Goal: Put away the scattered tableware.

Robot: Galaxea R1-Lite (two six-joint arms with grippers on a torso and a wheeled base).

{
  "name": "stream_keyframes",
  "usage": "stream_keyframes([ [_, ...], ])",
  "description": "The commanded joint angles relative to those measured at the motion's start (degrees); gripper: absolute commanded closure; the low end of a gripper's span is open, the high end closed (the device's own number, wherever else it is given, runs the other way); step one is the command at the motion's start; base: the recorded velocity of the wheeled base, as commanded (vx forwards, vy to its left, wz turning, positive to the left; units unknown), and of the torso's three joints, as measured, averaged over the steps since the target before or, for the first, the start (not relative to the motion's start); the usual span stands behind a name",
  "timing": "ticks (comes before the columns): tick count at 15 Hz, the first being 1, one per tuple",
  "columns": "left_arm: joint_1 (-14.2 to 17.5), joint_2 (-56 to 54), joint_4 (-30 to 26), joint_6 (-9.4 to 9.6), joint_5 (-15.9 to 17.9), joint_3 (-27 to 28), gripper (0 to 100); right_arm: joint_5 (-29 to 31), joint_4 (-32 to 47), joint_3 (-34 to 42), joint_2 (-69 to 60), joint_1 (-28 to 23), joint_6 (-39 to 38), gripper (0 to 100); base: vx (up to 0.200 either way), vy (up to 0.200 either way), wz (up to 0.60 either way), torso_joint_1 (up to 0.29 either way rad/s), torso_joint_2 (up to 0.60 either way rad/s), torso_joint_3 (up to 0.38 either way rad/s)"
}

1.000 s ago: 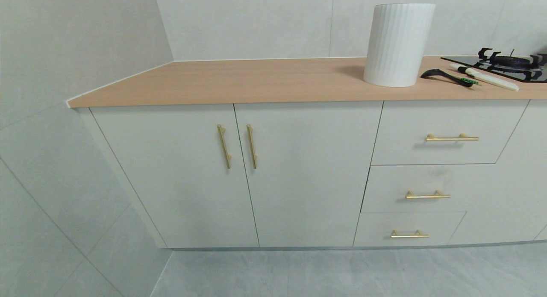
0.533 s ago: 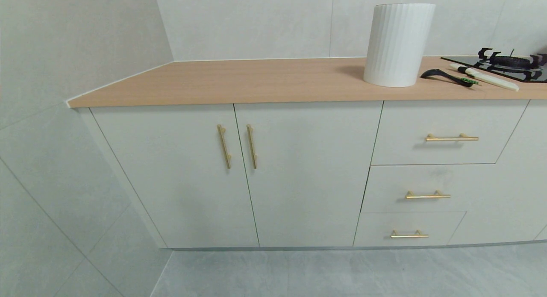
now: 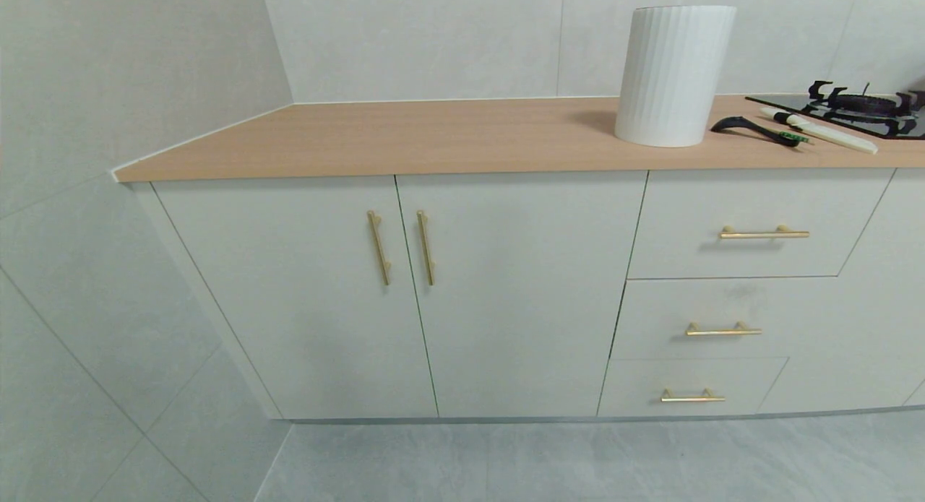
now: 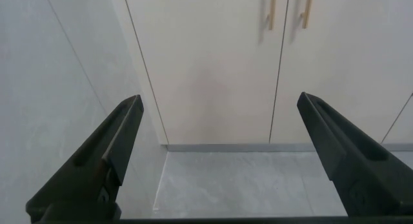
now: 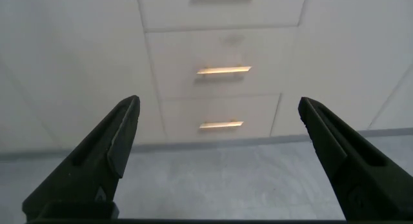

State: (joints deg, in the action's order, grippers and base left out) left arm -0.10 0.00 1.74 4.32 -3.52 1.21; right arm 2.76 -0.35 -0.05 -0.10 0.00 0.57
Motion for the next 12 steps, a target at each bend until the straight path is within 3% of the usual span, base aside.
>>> stream_keyframes([
  [1,0.01,0.0,-0.07,0.08,0.01,0.02,0,-2.58,0.88,-0.13,0.19,0.0,0.04,0,0.0,0.0,0.0,0.0,0.0,0.0],
  [7,-0.08,0.0,-0.07,0.34,0.1,0.02,0,-2.58,0.62,-0.04,0.19,0.0,-0.05,0,0.0,0.0,0.0,0.0,0.0,0.0],
  [12,0.01,0.0,-0.07,0.52,0.18,0.02,0,-2.67,0.62,-0.04,0.19,0.0,-0.05,0,0.0,-0.2,0.0,0.004,0.0,0.005],
])
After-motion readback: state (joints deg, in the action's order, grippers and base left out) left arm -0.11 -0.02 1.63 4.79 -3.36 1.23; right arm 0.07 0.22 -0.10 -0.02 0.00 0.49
